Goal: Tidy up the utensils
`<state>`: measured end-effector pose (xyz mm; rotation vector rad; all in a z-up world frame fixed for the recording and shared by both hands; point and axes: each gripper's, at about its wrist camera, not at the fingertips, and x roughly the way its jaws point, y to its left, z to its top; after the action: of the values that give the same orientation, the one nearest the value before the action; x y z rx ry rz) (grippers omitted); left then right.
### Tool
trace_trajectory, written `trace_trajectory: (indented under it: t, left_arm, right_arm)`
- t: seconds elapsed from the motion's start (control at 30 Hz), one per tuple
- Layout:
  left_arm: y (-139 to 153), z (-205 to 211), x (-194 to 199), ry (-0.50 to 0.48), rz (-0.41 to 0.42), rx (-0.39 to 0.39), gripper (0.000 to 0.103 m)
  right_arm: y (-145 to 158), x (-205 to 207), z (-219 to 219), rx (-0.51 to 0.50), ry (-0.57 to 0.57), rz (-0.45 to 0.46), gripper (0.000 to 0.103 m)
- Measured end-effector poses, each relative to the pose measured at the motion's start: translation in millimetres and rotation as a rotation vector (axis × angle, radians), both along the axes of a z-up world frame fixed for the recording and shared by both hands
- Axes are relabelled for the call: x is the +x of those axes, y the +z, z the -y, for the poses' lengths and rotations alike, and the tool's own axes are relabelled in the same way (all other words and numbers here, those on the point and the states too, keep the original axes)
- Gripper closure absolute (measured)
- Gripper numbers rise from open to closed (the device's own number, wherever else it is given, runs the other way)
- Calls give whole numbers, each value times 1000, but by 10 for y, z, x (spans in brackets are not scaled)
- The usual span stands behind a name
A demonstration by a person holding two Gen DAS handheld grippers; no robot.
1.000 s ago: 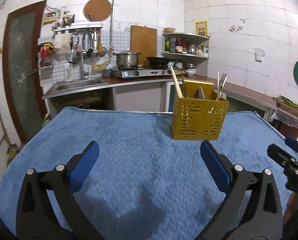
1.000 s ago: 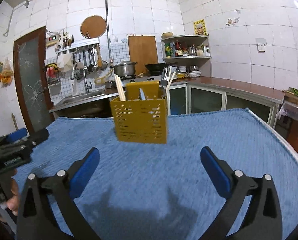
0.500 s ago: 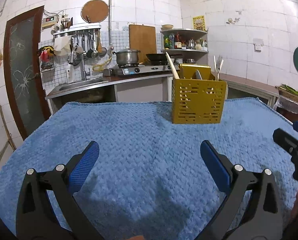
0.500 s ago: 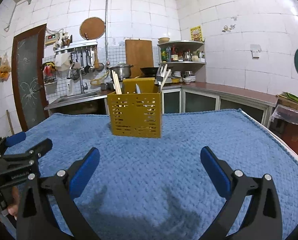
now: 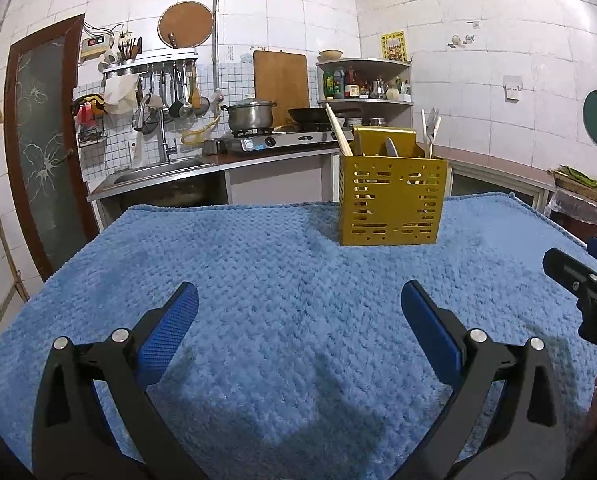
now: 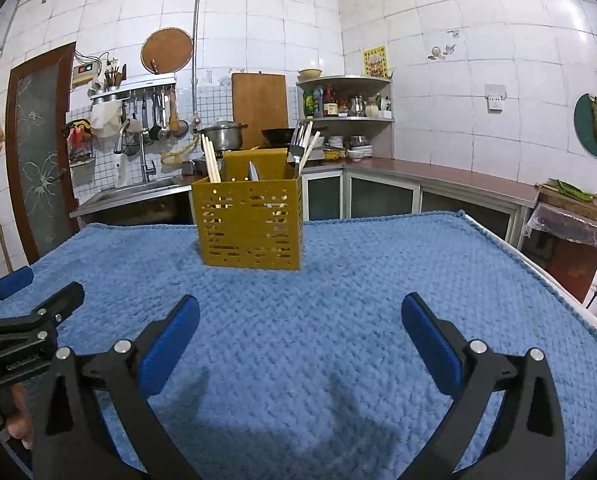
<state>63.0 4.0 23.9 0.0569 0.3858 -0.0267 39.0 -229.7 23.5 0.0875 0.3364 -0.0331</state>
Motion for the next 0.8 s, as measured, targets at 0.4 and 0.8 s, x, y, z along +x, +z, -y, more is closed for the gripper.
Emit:
trace_trajectory:
  t: [0.4, 0.8]
  left_arm:
    - [9, -14, -14, -3, 10, -13, 5]
    - [20, 15, -75, -13, 38, -5, 5]
  right_arm:
    - [44, -59, -77, -48, 6, 25, 4]
    - [42, -84, -106, -67, 12, 31, 4]
